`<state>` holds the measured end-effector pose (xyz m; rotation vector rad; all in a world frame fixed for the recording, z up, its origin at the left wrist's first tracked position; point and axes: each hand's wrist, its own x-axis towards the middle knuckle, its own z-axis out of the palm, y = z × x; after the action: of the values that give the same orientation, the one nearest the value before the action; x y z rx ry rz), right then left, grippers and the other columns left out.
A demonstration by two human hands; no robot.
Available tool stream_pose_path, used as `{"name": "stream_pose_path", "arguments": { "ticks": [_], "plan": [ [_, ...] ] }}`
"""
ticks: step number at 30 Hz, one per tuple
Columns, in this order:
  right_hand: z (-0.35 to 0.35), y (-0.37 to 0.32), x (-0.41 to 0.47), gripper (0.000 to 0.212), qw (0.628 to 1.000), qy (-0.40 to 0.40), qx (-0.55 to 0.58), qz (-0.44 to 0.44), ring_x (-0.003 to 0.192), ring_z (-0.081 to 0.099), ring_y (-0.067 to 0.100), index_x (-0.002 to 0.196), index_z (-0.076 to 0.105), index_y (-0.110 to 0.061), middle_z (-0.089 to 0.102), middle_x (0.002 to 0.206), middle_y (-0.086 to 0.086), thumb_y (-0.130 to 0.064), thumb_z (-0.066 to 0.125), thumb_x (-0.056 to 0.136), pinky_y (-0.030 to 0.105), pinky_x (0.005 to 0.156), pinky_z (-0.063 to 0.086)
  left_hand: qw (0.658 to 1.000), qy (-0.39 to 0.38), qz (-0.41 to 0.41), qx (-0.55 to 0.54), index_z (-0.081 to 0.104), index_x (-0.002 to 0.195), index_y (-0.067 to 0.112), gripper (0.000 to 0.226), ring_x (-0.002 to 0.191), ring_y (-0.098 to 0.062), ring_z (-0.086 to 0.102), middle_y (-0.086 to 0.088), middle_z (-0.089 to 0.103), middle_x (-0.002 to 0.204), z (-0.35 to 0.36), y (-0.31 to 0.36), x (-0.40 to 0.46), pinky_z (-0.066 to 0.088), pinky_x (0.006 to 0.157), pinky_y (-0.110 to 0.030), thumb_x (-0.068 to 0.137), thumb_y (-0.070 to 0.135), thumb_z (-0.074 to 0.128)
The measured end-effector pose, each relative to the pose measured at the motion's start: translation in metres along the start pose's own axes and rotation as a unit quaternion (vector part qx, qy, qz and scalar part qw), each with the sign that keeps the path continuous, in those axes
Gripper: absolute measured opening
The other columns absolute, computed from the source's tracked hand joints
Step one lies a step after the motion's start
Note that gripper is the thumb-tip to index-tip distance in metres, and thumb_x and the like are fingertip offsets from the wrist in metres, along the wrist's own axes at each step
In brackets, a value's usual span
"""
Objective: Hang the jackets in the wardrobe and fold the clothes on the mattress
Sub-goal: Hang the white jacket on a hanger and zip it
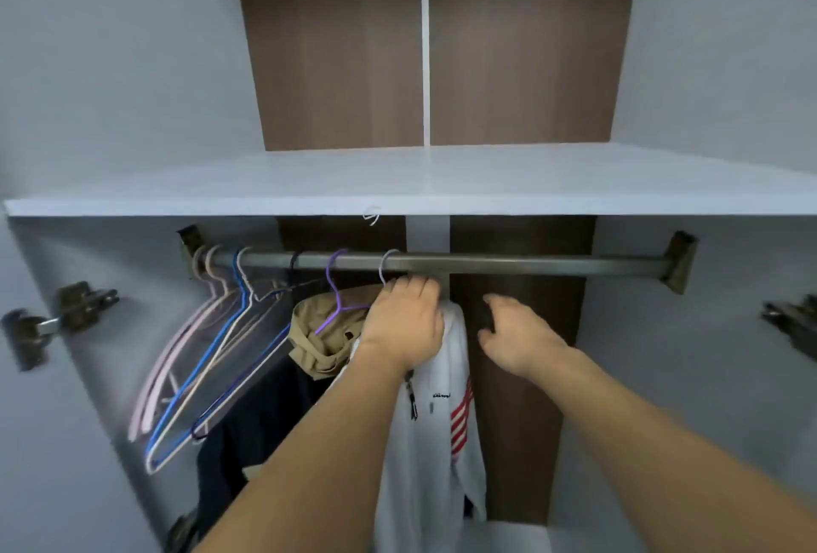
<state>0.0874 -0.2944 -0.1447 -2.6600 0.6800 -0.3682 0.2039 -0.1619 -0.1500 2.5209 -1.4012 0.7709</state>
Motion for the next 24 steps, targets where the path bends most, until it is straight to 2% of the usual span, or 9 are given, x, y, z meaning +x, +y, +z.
{"name": "stream_pose_path", "arguments": {
  "ticks": [4, 8, 12, 16, 20, 24],
  "plan": [
    [-0.060, -0.016, -0.036, 0.064, 0.999, -0.039, 0.001, 0.028, 0.140, 0.036, 0.029, 0.154, 0.023, -0.011, 0.031, 0.156, 0.012, -0.024, 0.051, 0.097, 0.035, 0.112, 0.034, 0.998, -0.026, -0.043, -0.039, 0.044, 0.138, 0.010, 0.048, 0.124, -0.029, 0.046, -0.011, 0.048, 0.137, -0.062, 0.005, -0.005, 0.035, 0.107, -0.040, 0.097, 0.034, 0.044],
    [-0.090, -0.033, -0.054, 0.063, 0.998, -0.047, 0.013, 0.034, 0.138, 0.036, 0.030, 0.153, 0.025, -0.010, 0.032, 0.154, 0.015, -0.024, 0.050, 0.097, 0.035, 0.111, 0.035, 0.996, -0.039, -0.054, -0.063, 0.044, 0.137, 0.012, 0.046, 0.123, -0.028, 0.045, -0.009, 0.049, 0.135, -0.095, 0.009, -0.011, 0.035, 0.107, -0.039, 0.097, 0.034, 0.043],
    [-0.093, -0.049, -0.074, 0.063, 0.999, -0.028, 0.021, 0.039, 0.140, 0.034, 0.029, 0.153, 0.024, -0.009, 0.030, 0.156, 0.014, -0.023, 0.050, 0.097, 0.033, 0.111, 0.032, 0.997, -0.039, -0.020, -0.058, 0.044, 0.135, 0.011, 0.045, 0.118, -0.027, 0.045, -0.008, 0.050, 0.131, -0.104, 0.012, -0.024, 0.032, 0.106, -0.039, 0.097, 0.034, 0.038],
    [-0.089, -0.060, -0.107, 0.063, 0.997, 0.002, 0.028, 0.074, 0.141, 0.034, 0.028, 0.153, 0.026, -0.009, 0.031, 0.156, 0.012, -0.021, 0.050, 0.096, 0.034, 0.114, 0.033, 0.997, -0.022, 0.025, -0.075, 0.045, 0.137, 0.011, 0.059, 0.123, -0.027, 0.045, -0.008, 0.049, 0.135, -0.105, 0.006, -0.039, 0.030, 0.111, -0.042, 0.091, 0.040, 0.024],
    [-0.096, -0.062, -0.146, 0.063, 0.990, 0.033, 0.018, 0.135, 0.145, 0.027, 0.027, 0.154, 0.023, -0.009, 0.027, 0.158, 0.010, -0.022, 0.049, 0.098, 0.033, 0.115, 0.027, 0.990, 0.009, 0.071, -0.119, 0.048, 0.139, 0.007, 0.056, 0.129, -0.029, 0.046, -0.010, 0.050, 0.139, -0.103, 0.009, -0.047, 0.025, 0.118, -0.047, 0.094, 0.037, 0.035],
    [-0.121, -0.055, -0.198, 0.063, 0.978, 0.072, 0.002, 0.197, 0.144, 0.028, 0.026, 0.154, 0.023, -0.012, 0.027, 0.158, 0.009, -0.025, 0.050, 0.098, 0.034, 0.115, 0.028, 0.967, 0.071, 0.155, -0.190, 0.059, 0.128, 0.007, 0.051, 0.121, -0.028, 0.056, -0.010, 0.060, 0.130, -0.112, 0.034, -0.059, 0.031, 0.115, -0.045, 0.093, 0.033, 0.033]
  ]
}}
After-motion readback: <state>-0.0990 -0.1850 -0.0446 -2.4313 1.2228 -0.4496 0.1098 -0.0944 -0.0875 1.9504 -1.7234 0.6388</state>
